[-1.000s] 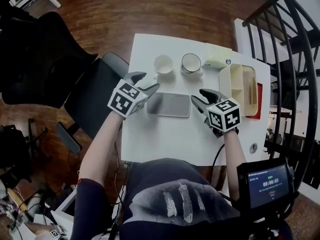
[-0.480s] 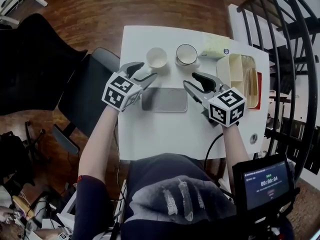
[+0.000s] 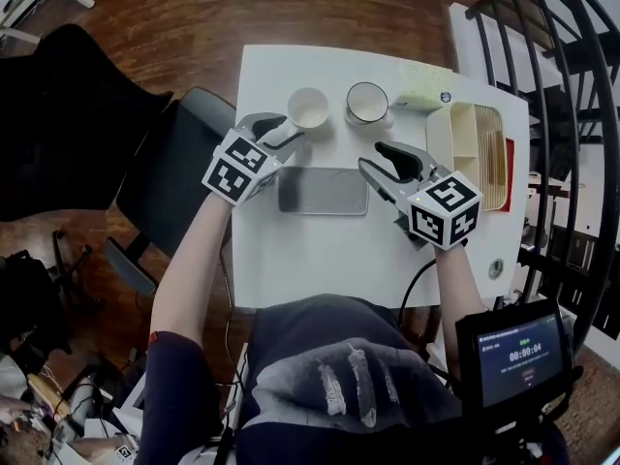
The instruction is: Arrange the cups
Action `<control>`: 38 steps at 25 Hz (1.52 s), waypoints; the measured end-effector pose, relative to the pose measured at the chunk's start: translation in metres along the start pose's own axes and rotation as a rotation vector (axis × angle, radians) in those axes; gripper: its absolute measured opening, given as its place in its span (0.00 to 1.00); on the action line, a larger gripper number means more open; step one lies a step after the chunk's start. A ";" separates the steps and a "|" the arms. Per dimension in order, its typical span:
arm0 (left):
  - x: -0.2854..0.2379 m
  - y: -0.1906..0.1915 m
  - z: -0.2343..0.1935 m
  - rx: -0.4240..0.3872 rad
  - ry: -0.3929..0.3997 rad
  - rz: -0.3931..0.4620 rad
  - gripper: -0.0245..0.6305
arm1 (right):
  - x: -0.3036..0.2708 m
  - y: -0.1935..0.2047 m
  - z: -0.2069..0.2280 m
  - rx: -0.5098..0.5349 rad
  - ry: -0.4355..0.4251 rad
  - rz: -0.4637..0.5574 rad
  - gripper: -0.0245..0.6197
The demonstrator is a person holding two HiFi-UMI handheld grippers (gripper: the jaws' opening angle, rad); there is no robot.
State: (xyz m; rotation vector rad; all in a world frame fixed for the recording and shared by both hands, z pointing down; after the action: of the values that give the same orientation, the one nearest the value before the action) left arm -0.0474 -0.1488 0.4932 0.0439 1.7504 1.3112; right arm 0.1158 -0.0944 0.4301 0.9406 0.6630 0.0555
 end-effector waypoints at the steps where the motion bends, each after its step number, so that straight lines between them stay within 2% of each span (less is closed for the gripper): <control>1: 0.000 0.000 -0.001 -0.019 -0.010 -0.008 0.23 | 0.000 0.002 -0.001 -0.004 -0.003 -0.002 0.31; 2: 0.001 0.001 -0.004 -0.040 -0.026 -0.018 0.13 | 0.000 0.003 -0.002 -0.007 -0.008 -0.004 0.31; 3: 0.001 0.003 -0.006 -0.058 -0.041 -0.029 0.13 | 0.000 0.006 -0.003 -0.010 -0.012 -0.007 0.31; 12: -0.008 0.008 -0.020 -0.151 -0.037 -0.076 0.12 | 0.004 0.013 -0.003 -0.025 -0.007 -0.004 0.31; 18: -0.013 0.004 -0.025 -0.198 -0.004 -0.099 0.19 | 0.006 0.020 -0.004 -0.039 -0.010 -0.010 0.31; 21: -0.014 0.004 -0.023 -0.230 0.018 -0.098 0.11 | 0.003 0.021 -0.006 -0.037 -0.015 -0.014 0.31; 27: -0.014 0.003 -0.024 -0.216 0.040 -0.094 0.11 | 0.002 0.017 -0.005 -0.033 -0.014 -0.016 0.31; 34: -0.009 0.001 -0.021 -0.219 0.024 -0.049 0.12 | 0.004 0.017 -0.004 -0.035 -0.010 -0.011 0.31; 38: -0.003 0.006 -0.021 -0.164 0.031 -0.023 0.12 | 0.005 0.018 -0.003 -0.035 -0.006 -0.014 0.31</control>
State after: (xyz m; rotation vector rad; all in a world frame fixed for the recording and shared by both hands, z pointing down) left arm -0.0630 -0.1630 0.4998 -0.0893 1.6587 1.4405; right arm 0.1220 -0.0793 0.4402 0.9023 0.6612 0.0511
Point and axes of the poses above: the fingertips, and each gripper's own axes: x backward along the fingers, z to its right, y out of its underside, the point moved 4 cm from there along x, backward along the fingers, and after that the axes turned 11 degrees about -y, right-handed, at the moved point
